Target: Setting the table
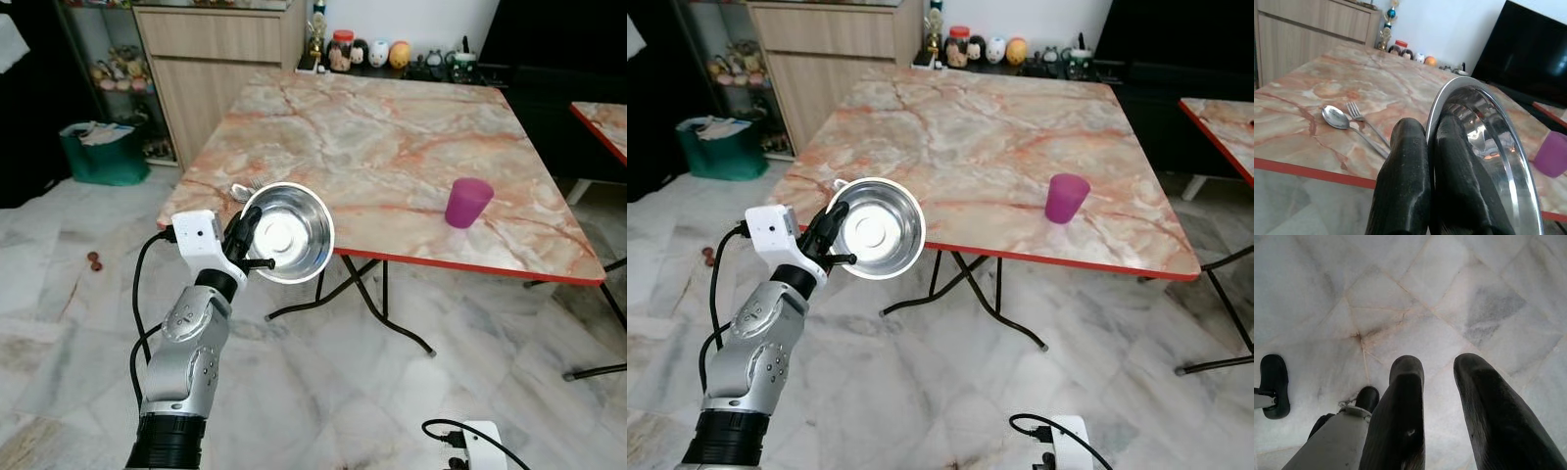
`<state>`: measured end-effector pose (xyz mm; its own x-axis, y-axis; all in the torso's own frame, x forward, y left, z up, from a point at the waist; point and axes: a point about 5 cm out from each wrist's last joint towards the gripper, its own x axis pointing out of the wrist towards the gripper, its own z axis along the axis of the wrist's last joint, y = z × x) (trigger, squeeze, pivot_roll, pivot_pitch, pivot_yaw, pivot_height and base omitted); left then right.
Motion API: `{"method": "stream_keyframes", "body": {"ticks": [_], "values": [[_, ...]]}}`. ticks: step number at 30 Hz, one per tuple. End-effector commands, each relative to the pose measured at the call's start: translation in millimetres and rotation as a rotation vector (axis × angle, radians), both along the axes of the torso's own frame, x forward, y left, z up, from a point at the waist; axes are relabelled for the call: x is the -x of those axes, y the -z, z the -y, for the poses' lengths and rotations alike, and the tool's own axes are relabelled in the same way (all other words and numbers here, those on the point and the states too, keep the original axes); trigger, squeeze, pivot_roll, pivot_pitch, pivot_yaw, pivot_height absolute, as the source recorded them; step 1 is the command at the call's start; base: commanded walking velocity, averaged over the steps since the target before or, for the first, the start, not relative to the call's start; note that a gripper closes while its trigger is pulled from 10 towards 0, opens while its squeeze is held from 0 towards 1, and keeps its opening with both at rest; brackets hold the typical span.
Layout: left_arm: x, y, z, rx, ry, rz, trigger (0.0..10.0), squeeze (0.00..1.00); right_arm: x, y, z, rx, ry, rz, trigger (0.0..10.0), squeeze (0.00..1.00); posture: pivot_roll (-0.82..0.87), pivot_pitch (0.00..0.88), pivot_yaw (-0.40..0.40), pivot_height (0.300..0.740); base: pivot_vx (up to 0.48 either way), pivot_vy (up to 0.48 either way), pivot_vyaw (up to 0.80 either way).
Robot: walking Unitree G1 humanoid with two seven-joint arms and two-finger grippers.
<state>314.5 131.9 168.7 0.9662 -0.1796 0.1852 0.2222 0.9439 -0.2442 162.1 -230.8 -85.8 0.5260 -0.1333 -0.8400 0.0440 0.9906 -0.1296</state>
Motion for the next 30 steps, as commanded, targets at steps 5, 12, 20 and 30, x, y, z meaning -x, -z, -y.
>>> {"method": "stream_keyframes", "body": {"ticks": [5, 12, 20, 30], "values": [[0.4, -6.4, 4.4, -0.018, 0.012, 0.031, 10.0, 0.00, -0.2, -0.5, 1.6, 0.001, 0.009, 0.005, 10.0, 0.00, 0.11, 0.000, -0.059, 0.740, 0.000, -0.409, 0.00], [0.5, -4.8, 4.8, -0.029, 0.016, 0.024, 10.0, 0.00, -0.3, -0.4, 1.0, -0.006, 0.013, 0.006, 10.0, 0.00, 0.11, 0.000, -0.055, 0.740, 0.000, -0.408, 0.00], [0.2, -5.4, 6.2, -0.032, 0.030, 0.026, 10.0, 0.00, -0.9, -0.6, 0.3, 0.005, -0.012, 0.005, 10.0, 0.00, 0.10, 0.000, -0.050, 0.740, 0.000, -0.406, 0.08], [0.8, -5.4, 8.7, -0.044, 0.044, 0.031, 10.0, 0.00, 0.3, 0.1, -0.3, -0.007, 0.002, 0.004, 10.0, 0.00, 0.10, 0.000, -0.047, 0.740, 0.000, -0.403, 0.23]]}}
